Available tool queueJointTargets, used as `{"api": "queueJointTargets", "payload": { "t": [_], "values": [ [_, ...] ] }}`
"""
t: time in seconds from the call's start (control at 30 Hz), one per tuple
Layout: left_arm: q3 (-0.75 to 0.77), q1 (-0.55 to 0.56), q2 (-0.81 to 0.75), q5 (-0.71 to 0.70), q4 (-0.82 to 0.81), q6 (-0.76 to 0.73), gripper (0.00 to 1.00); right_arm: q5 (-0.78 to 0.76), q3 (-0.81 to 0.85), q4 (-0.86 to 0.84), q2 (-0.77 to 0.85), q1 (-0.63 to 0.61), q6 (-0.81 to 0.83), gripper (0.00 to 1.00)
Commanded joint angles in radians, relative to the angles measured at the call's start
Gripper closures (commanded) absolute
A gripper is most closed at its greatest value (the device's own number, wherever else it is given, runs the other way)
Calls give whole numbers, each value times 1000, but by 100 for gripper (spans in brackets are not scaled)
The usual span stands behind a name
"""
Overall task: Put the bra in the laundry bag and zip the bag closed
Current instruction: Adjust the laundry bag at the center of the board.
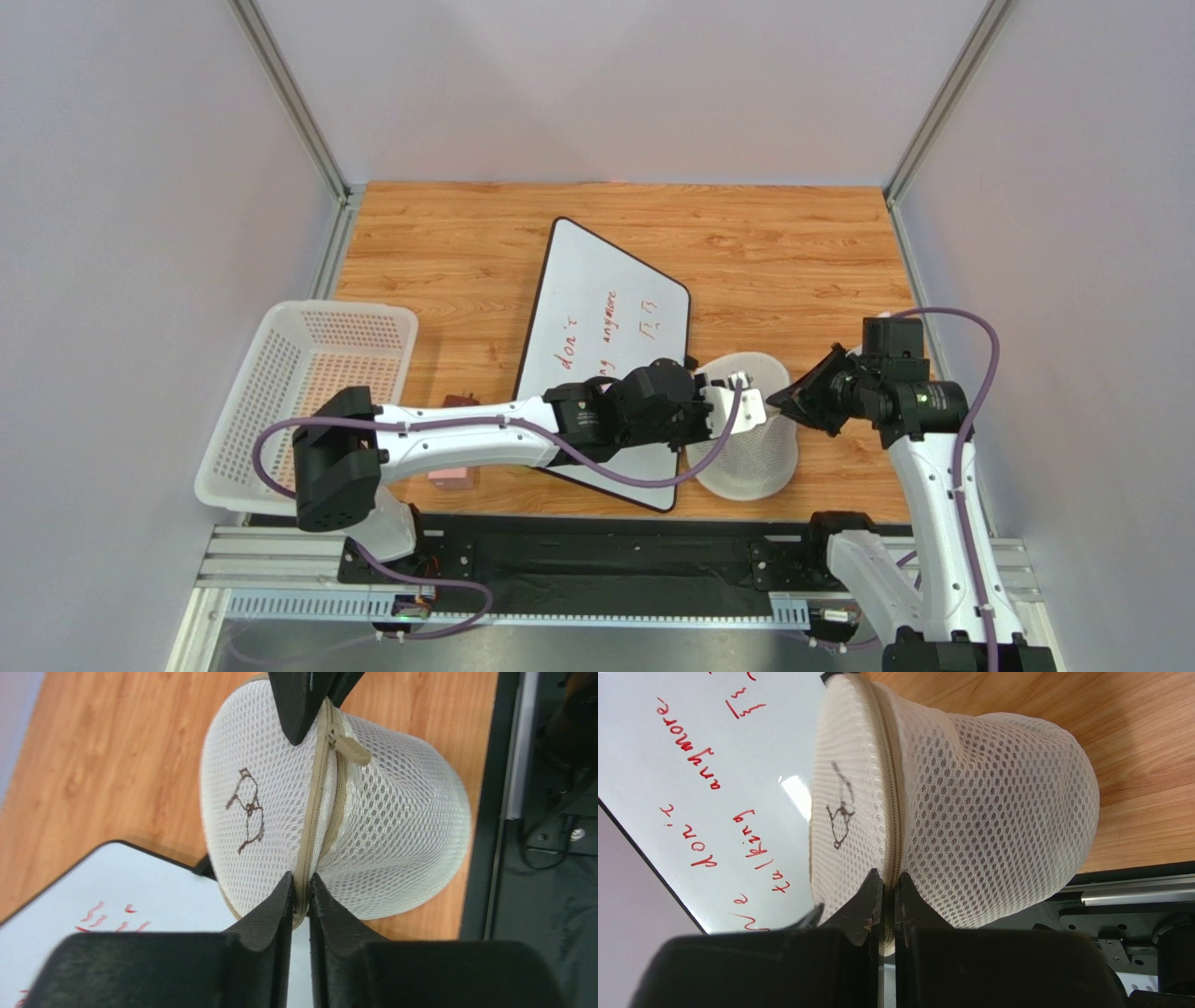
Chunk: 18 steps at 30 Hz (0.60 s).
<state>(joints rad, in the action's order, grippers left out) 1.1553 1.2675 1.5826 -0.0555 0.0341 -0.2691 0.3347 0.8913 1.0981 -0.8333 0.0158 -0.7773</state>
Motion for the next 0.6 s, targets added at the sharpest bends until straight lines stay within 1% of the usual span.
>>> {"api": "queueJointTargets", "payload": {
  "t": [0.0, 0.03, 0.07, 0.1, 0.13, 0.17, 0.23, 0.37, 0.4, 0.43, 0.57],
  "values": [
    [130, -16, 4, -22, 30, -77, 61, -20, 75, 17, 5, 7, 55, 100],
    [147, -19, 1, 96, 61, -85, 54, -22, 81, 22, -1, 7, 61, 100],
    [182, -39, -7, 171, 94, -78, 52, -16, 87, 25, -3, 7, 76, 100],
    [205, -54, -12, 243, 174, -68, 51, -11, 95, 23, -6, 4, 81, 100],
    [227, -72, -12, 390, 208, -52, 47, 4, 97, 20, -7, 3, 84, 100],
    [269, -112, -3, 457, 267, -23, 45, 15, 95, 14, -6, 0, 93, 99],
    [311, -140, 16, 599, 320, -2, 43, 52, 83, -4, -1, -4, 98, 97],
    [417, -154, 104, 648, 427, -2, 44, 66, 54, -23, 8, -5, 92, 94],
    [426, -152, 120, 658, 432, 1, 44, 67, 51, -23, 7, -4, 89, 93],
    [435, -152, 140, 669, 435, 1, 48, 75, 48, -26, 3, -5, 84, 92],
    [417, -125, 152, 591, 402, -2, 51, 86, 55, -24, 0, -5, 82, 91]
  ]
}}
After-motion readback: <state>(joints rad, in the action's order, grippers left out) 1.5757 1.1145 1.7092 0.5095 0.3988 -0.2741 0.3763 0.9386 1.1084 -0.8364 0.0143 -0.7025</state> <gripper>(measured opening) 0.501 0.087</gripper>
